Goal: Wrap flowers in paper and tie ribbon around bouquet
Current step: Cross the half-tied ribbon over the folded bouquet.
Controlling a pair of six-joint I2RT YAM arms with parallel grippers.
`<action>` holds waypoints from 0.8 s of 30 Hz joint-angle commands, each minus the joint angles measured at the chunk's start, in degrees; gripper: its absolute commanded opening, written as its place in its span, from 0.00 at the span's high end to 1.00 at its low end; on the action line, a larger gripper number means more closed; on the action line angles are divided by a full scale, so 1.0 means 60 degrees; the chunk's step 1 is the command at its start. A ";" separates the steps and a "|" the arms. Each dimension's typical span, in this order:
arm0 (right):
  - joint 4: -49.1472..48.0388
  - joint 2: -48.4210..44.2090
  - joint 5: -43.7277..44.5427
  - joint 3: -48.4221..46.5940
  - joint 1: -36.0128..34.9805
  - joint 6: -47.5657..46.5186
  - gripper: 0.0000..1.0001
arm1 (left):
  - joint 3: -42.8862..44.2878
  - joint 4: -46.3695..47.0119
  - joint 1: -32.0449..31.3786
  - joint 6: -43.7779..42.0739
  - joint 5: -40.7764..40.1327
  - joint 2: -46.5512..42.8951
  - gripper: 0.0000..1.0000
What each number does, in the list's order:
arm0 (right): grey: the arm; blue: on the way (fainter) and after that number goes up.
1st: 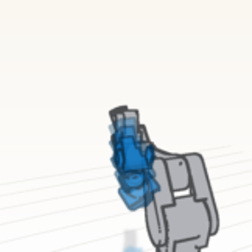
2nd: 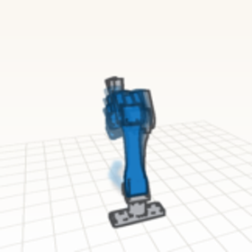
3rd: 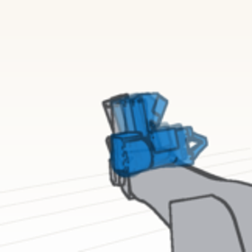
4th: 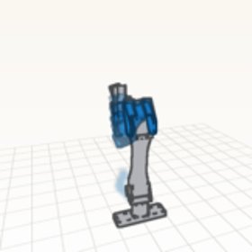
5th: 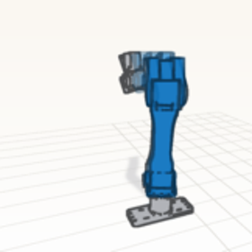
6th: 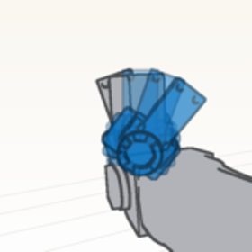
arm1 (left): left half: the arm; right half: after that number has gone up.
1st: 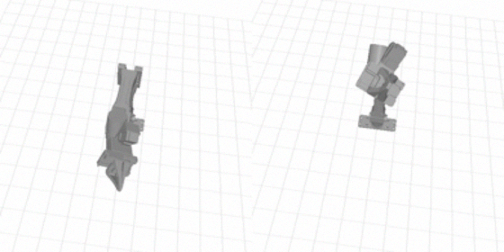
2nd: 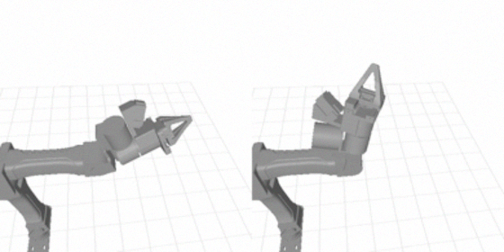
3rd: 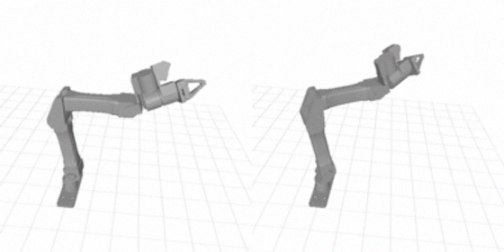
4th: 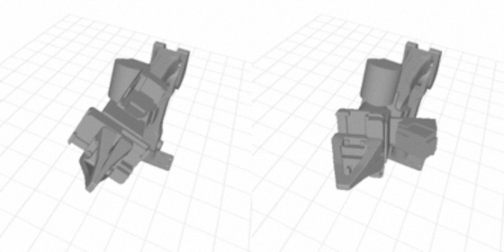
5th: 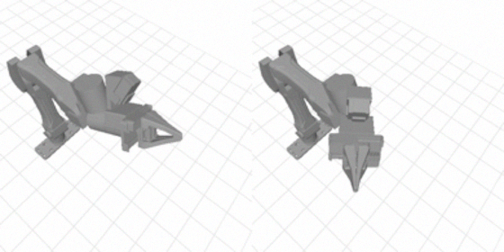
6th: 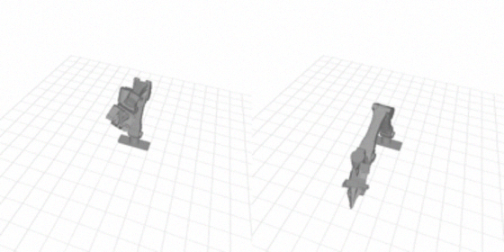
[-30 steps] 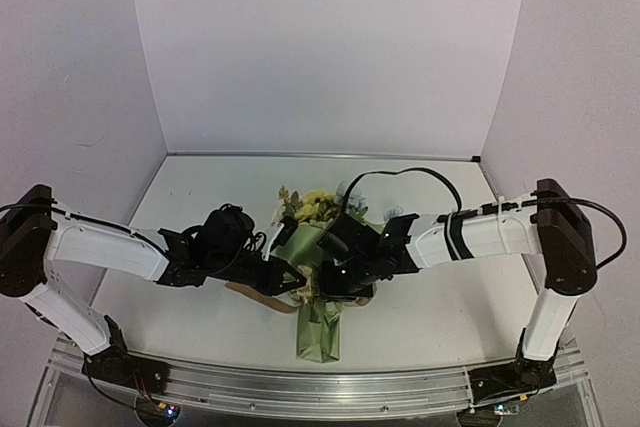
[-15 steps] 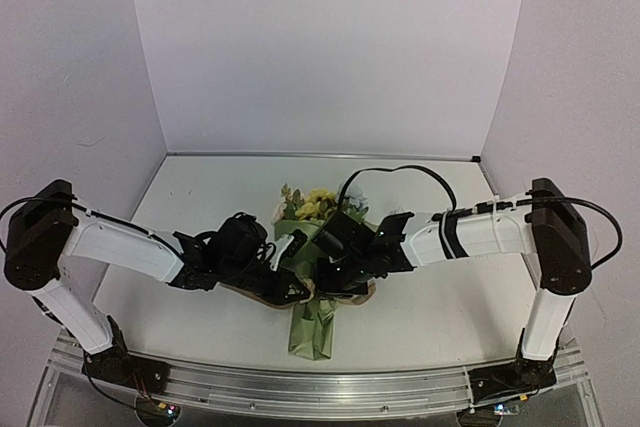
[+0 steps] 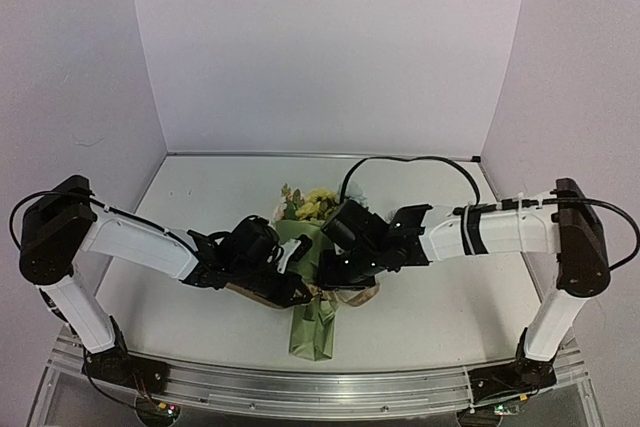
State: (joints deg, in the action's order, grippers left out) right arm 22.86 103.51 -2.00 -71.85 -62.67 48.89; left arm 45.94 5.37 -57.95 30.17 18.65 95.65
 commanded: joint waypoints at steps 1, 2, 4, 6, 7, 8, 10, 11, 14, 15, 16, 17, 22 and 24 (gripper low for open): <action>0.0155 -0.0990 0.0145 0.0236 -0.0016 -0.0872 0.61 | 0.0469 -0.0439 -0.0031 0.0102 -0.0468 0.0214 1.00; 0.0177 -0.1072 0.0214 0.0297 -0.0013 -0.1038 0.60 | 0.0472 -0.0450 -0.0039 0.0125 -0.0506 0.0231 1.00; 0.0276 -0.1000 0.0180 0.0228 0.0024 -0.1389 0.60 | 0.0471 -0.0460 -0.0034 0.0142 -0.0576 0.0239 1.00; 0.0450 -0.0754 -0.0062 -0.0053 0.0083 -0.1704 0.62 | 0.0489 -0.0478 -0.0042 0.0142 -0.0623 0.0238 1.00; 0.0501 -0.0618 -0.0131 -0.0170 0.0085 -0.1818 0.63 | 0.0505 -0.0480 -0.0031 0.0149 -0.0649 0.0240 1.00; 0.0507 -0.0486 -0.0208 -0.0246 0.0094 -0.1902 0.66 | 0.0518 -0.0517 -0.0026 0.0163 -0.0708 0.0242 1.00; 0.0528 -0.0233 -0.0283 -0.0359 0.0106 -0.2030 0.70 | 0.0522 -0.0567 -0.0024 0.0199 -0.0806 0.0227 1.00; 0.0539 -0.0122 -0.0269 -0.0403 0.0106 -0.2068 0.72 | 0.0505 -0.0565 -0.0025 0.0222 -0.0837 0.0202 1.00; 0.0597 0.0108 -0.0041 -0.0485 0.0106 -0.2150 0.74 | 0.0451 -0.0546 -0.0026 0.0259 -0.0852 0.0173 1.00; 0.0609 0.0122 0.0039 -0.0501 0.0104 -0.2169 0.74 | 0.0446 -0.0534 -0.0025 0.0259 -0.0840 0.0159 1.00; 0.0631 0.0126 0.0191 -0.0503 0.0112 -0.2172 0.74 | 0.0435 -0.0527 -0.0025 0.0265 -0.0839 0.0160 1.00; 0.0654 0.0120 0.0346 -0.0502 0.0116 -0.2175 0.74 | 0.0427 -0.0517 -0.0025 0.0267 -0.0836 0.0156 1.00; 0.0728 -0.0163 0.1236 -0.0278 0.0114 -0.2134 0.75 | 0.0444 -0.0487 -0.0025 0.0254 -0.0808 0.0151 1.00; 0.0738 -0.0247 0.1391 -0.0239 0.0109 -0.2129 0.74 | 0.0442 -0.0486 -0.0025 0.0242 -0.0793 0.0148 1.00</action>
State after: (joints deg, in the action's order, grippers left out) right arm 26.55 104.13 1.14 -72.55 -62.28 36.81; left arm 47.42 3.53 -58.15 31.59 15.79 96.47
